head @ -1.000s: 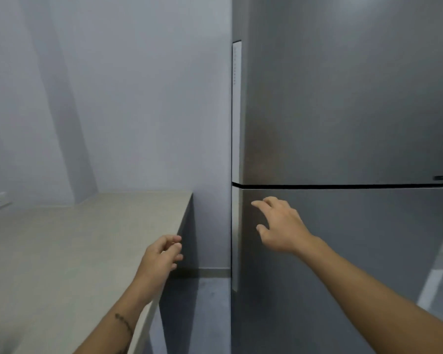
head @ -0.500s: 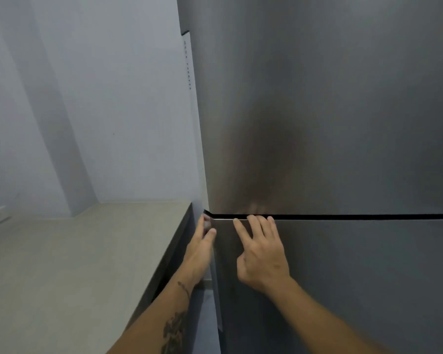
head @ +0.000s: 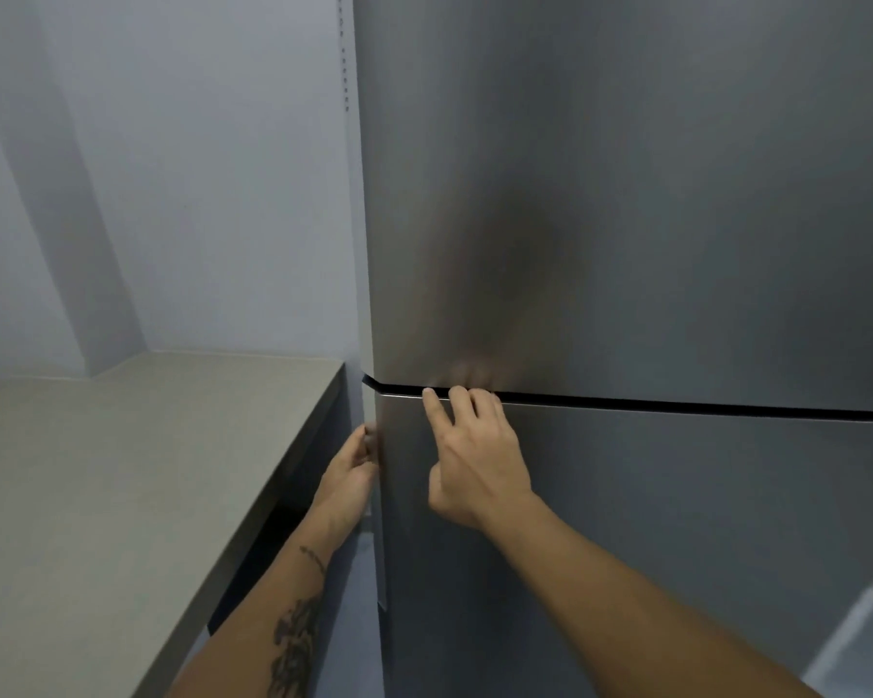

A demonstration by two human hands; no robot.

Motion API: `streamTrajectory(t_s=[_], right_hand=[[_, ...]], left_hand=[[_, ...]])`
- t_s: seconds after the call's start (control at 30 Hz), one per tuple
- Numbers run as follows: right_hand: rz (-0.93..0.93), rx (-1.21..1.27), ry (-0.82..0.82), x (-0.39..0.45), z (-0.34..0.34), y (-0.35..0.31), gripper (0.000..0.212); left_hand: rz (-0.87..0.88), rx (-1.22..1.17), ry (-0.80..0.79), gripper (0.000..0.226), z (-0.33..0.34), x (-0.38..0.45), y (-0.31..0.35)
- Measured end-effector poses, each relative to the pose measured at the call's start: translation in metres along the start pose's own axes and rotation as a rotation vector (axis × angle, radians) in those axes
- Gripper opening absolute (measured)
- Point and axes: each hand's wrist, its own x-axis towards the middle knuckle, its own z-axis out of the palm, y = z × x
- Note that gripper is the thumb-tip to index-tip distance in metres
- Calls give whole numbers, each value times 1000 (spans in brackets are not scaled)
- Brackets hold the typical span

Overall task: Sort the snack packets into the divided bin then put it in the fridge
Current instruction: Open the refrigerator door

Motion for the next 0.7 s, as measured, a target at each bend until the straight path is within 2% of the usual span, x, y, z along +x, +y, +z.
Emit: streamTrajectory(t_s=[0.13, 0.23, 0.33, 0.47, 0.57, 0.63, 0.7], right_hand=[[65, -1, -75, 6, -19, -12, 81], [150, 32, -96, 4, -30, -26, 65], [242, 86, -14, -11, -39, -41, 47], [370, 181, 98, -46, -50, -59, 42], [367, 235, 207, -87, -63, -73, 36], [356, 271, 256, -120, -78, -76, 34], [357, 298, 275, -155, -99, -74, 36]], left_hand=[[19, 14, -50, 48, -9, 4, -3], [5, 59, -72, 39, -21, -2, -10], [-13, 69, -87, 44, -32, -31, -14], [-3, 66, -163, 50, -48, -86, -10], [30, 113, -279, 55, -61, -124, -1], [51, 149, -388, 47, -66, -148, 4], [108, 151, -463, 30, -67, -165, 13]])
